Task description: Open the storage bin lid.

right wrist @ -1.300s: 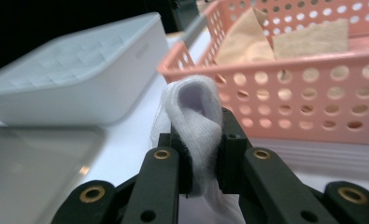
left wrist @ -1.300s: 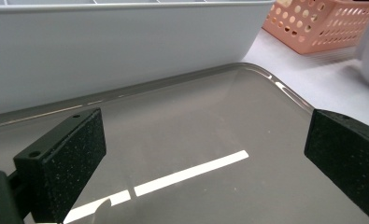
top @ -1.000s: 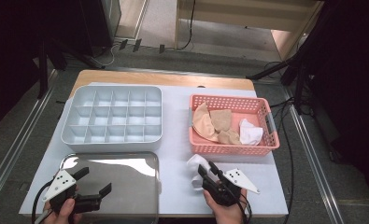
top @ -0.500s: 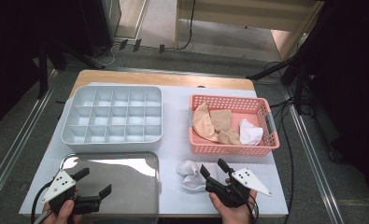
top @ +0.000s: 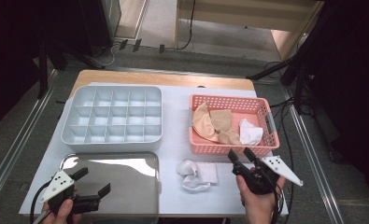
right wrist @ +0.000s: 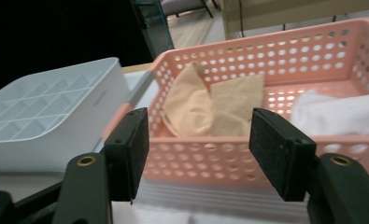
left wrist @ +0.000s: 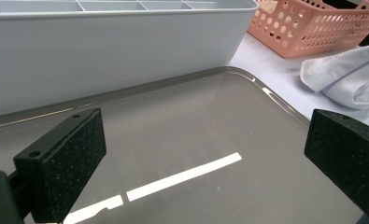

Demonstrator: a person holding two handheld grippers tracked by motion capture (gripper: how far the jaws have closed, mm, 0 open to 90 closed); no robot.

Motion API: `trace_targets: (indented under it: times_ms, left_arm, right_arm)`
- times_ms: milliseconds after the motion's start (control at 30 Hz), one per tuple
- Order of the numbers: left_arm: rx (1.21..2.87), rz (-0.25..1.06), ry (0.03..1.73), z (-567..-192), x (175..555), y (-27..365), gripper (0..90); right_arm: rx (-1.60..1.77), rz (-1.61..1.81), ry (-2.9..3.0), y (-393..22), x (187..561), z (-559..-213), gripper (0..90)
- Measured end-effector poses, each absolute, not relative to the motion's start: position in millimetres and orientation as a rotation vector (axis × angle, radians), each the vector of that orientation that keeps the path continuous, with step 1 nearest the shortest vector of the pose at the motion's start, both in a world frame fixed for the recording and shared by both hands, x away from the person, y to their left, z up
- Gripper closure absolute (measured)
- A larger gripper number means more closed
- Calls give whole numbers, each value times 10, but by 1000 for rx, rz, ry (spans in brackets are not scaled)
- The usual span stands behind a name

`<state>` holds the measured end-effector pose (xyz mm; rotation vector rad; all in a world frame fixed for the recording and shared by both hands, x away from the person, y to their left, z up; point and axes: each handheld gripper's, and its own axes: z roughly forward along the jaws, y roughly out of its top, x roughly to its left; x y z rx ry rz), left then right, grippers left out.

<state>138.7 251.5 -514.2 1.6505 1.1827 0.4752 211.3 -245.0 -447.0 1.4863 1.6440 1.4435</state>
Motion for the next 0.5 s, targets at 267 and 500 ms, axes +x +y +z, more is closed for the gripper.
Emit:
trace_targets:
  times_ms: [267, 500]
  left_arm:
    - [1644, 476, 1192, -5143, 1389, 2544, 0]
    - [1648, 471, 1193, -5154, 1397, 2539, 0]
  right_arm:
    - [1548, 1295, 1647, -2692, 2514, -4388, 422]
    - [1597, 1241, 1609, -2823, 2774, -4337, 427]
